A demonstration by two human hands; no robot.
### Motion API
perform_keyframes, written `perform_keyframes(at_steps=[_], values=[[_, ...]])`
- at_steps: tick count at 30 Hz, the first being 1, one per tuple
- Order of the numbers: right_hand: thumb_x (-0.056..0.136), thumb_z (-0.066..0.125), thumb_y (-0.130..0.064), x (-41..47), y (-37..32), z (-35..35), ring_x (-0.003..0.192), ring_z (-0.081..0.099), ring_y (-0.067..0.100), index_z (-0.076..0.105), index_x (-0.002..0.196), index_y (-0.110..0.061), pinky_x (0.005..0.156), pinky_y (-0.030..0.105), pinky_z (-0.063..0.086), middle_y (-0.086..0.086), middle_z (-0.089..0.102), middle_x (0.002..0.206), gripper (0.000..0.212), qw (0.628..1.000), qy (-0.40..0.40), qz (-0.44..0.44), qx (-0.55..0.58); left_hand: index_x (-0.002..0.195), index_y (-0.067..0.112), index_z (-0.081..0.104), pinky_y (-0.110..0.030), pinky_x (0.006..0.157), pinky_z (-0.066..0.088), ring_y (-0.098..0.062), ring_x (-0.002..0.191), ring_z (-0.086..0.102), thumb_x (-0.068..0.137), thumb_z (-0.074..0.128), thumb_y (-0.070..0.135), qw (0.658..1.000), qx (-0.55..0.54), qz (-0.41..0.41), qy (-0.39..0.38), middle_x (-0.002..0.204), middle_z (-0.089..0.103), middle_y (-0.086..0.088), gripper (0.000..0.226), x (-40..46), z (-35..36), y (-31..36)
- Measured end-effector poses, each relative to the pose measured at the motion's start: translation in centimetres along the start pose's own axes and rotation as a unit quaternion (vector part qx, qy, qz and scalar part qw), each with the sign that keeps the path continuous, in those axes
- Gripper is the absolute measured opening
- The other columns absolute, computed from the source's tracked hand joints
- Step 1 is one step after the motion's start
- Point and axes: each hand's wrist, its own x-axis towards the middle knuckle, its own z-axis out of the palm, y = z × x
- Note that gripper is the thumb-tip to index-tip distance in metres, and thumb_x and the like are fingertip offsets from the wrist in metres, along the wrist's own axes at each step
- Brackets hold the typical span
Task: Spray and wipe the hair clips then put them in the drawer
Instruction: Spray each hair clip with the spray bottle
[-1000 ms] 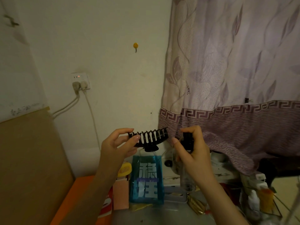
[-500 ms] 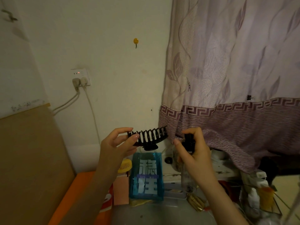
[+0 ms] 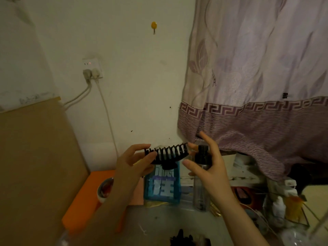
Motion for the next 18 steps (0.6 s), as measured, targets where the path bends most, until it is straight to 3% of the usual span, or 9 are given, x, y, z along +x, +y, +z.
perform_keyframes(at_steps=[8,15,18], values=[[0.067,0.077,-0.035,-2.1,3.1,0.3,0.109,0.062,0.005,0.047,0.129,-0.044,0.072,0.035,0.06,-0.02,0.065,0.113,0.07,0.998,-0.011,0.063,0.015,0.102,0.013,0.066,-0.019,0.061,0.055,-0.019,0.085,0.072,0.083,0.067,0.01,0.999,-0.012,-0.041,0.028,0.092,0.075,-0.002,0.02,-2.6,-0.4,-3.2],[0.069,0.076,-0.031,-4.3,5.5,0.8,0.105,0.064,0.002,0.05,0.131,-0.037,0.062,0.026,0.058,-0.017,0.067,0.11,0.067,0.992,-0.026,0.121,0.034,0.1,0.019,0.067,-0.026,0.066,0.059,-0.007,0.086,0.07,0.071,0.069,0.022,0.995,0.044,-0.029,0.084,0.093,0.071,0.019,0.029,-5.3,-0.7,-5.7],[0.066,0.076,-0.036,-5.5,6.4,1.2,0.106,0.064,0.004,0.05,0.127,-0.042,0.063,0.024,0.057,-0.016,0.066,0.114,0.066,0.987,-0.041,0.151,0.045,0.1,0.025,0.067,-0.019,0.063,0.056,-0.002,0.086,0.068,0.071,0.07,0.022,0.99,0.054,-0.055,0.117,0.092,0.071,0.021,0.029,-6.7,-1.2,-7.2]])
